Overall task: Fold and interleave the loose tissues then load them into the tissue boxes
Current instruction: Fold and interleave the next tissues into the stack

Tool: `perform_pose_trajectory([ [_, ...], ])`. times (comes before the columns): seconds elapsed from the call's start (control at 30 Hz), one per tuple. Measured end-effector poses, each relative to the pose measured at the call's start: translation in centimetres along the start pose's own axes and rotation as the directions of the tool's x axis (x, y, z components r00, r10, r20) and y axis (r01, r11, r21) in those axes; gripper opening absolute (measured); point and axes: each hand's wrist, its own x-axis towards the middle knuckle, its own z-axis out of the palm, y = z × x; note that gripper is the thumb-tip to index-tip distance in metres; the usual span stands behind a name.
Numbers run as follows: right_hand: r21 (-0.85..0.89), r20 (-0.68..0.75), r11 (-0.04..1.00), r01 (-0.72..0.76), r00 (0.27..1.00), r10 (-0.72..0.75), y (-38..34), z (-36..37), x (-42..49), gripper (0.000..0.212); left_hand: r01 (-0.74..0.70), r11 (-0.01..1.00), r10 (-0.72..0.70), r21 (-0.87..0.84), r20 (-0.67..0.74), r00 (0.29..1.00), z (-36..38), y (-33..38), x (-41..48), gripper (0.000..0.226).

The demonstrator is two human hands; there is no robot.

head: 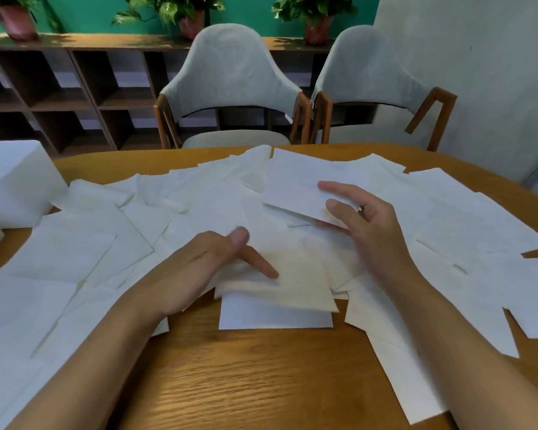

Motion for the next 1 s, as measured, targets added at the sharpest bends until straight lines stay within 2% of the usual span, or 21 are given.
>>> perform_pose_trajectory([
  [0.03,-0.004,0.005,1.000,0.008,1.000,-0.008,0.0,0.0,-0.1,0.022,-0.001,0.998,0.003,0.060,-0.024,1.000,0.4,-0.2,0.2,0.070],
  [0.07,-0.020,0.009,1.000,0.020,1.000,-0.020,0.0,0.1,-0.1,0.023,-0.028,0.987,0.037,0.157,-0.055,0.998,0.9,-0.6,0.4,0.054],
  [0.1,-0.043,0.015,0.999,0.032,0.999,-0.031,0.0,0.1,-0.2,0.023,-0.056,0.960,0.082,0.273,-0.085,0.993,1.4,-1.0,0.7,0.037],
  [0.13,-0.066,0.021,0.997,0.039,0.999,-0.038,0.0,0.2,-0.2,0.023,-0.084,0.919,0.124,0.386,-0.080,0.989,1.8,-1.3,0.8,0.030],
  [0.2,-0.103,0.033,0.994,0.045,0.999,-0.042,0.2,0.4,-0.2,0.023,-0.099,0.869,0.144,0.485,-0.056,0.988,2.2,-2.0,1.2,0.037],
  [0.3,-0.123,0.051,0.991,0.059,0.997,-0.053,0.4,0.5,-0.3,0.024,-0.069,0.878,0.119,0.474,-0.076,0.990,2.4,-2.1,1.3,0.038],
  [0.4,-0.082,0.099,0.994,0.075,0.993,-0.067,0.1,0.5,-0.4,0.024,-0.079,0.904,0.133,0.419,-0.100,0.986,2.5,-1.7,1.3,0.016],
  [0.47,-0.042,0.144,0.994,0.101,0.985,-0.094,-0.3,0.5,-0.7,0.037,-0.072,0.960,0.128,0.272,-0.197,0.972,2.1,-1.2,1.1,0.007],
  [0.53,-0.011,0.201,0.994,0.107,0.974,-0.103,-0.7,0.6,-1.2,0.047,-0.051,0.993,0.079,0.104,-0.288,0.954,1.7,-0.7,1.1,0.010],
  [0.63,-0.002,0.263,0.998,0.059,0.963,-0.056,-1.0,1.2,-1.9,0.030,-0.031,0.995,-0.004,-0.097,-0.344,0.939,1.3,-0.2,1.0,0.015],
  [0.8,-0.009,0.229,0.999,0.039,0.973,-0.036,-1.5,1.8,-2.4,0.022,-0.032,0.998,0.002,-0.053,-0.496,0.868,1.2,-0.3,0.9,0.017],
  [1.0,-0.011,0.321,0.996,0.086,0.944,-0.078,-1.8,2.2,-2.9,0.047,-0.029,1.000,0.031,0.013,-0.525,0.851,1.2,-0.2,1.0,0.021],
])
